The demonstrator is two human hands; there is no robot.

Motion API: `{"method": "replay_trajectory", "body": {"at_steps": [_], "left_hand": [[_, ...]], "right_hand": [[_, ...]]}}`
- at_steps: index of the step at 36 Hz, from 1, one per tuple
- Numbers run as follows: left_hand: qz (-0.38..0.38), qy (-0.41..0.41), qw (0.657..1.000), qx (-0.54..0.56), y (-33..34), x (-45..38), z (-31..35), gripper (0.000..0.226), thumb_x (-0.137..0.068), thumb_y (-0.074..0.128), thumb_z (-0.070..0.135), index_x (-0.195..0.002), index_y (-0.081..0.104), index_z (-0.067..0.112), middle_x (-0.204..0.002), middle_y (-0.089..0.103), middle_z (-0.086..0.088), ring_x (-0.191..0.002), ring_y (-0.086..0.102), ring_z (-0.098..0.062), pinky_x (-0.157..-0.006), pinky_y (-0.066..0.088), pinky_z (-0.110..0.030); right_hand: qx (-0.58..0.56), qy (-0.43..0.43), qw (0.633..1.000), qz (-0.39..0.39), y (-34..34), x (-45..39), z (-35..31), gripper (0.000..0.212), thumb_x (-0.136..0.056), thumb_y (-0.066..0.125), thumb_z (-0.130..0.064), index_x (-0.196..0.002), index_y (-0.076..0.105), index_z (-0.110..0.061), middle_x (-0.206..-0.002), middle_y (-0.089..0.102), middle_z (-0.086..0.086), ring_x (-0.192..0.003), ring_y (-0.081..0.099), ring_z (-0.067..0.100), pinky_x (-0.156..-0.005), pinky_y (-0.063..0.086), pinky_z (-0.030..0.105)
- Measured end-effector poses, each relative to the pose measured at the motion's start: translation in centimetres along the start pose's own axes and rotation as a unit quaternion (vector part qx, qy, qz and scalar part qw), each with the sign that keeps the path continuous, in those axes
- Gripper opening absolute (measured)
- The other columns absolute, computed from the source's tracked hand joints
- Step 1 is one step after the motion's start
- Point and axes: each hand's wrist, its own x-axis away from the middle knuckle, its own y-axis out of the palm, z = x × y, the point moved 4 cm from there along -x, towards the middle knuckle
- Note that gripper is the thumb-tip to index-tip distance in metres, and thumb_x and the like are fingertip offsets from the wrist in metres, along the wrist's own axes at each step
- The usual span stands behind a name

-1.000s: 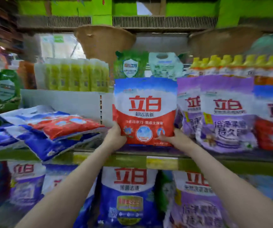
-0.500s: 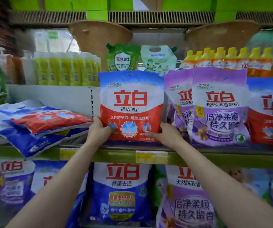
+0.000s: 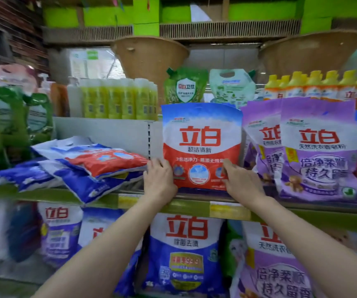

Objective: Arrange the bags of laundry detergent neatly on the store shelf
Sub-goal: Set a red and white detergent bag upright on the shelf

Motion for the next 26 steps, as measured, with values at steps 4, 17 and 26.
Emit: {"method": "replay_trajectory", "body": {"at_steps": [4,17,26], "left_hand": [[0.061,0.061,0.995,-0.047,-3.8,0.5,-2.2,0.042,-0.078,0.059,0.019,-0.116,0.043,0.012,-0.126,0.034,-0.010,-0.120,0.034,-0.029,-0.098,0.033,-0.039],[0.037,-0.219,0.973,0.058,-10.9,2.6,-16.2,0.084,-0.082,0.063,0.045,-0.137,0.026,-0.005,-0.141,0.027,-0.030,-0.136,0.023,-0.038,-0.112,0.022,-0.039],[-0.033,-0.223,0.963,0.144,-10.2,1.9,-17.4,0.075,-0.058,0.057,0.063,-0.112,0.061,0.012,-0.116,0.063,-0.010,-0.107,0.059,-0.028,-0.094,0.048,-0.040]], "right_hand": [[-0.090,-0.042,0.995,0.023,-0.6,-0.5,-5.5,0.009,-0.091,0.048,-0.014,-0.097,0.042,-0.016,-0.092,0.057,0.001,-0.085,0.062,0.030,-0.058,0.036,0.030],[-0.351,0.018,0.931,-0.102,4.6,-7.9,-18.9,0.044,-0.098,0.040,-0.031,-0.132,0.045,-0.003,-0.138,0.044,0.021,-0.130,0.038,0.032,-0.106,0.028,0.032],[-0.500,0.180,0.822,-0.204,10.3,-11.1,-18.4,0.097,-0.072,0.061,-0.067,-0.140,0.037,-0.003,-0.141,0.044,0.018,-0.129,0.045,0.033,-0.107,0.038,0.039]]}}
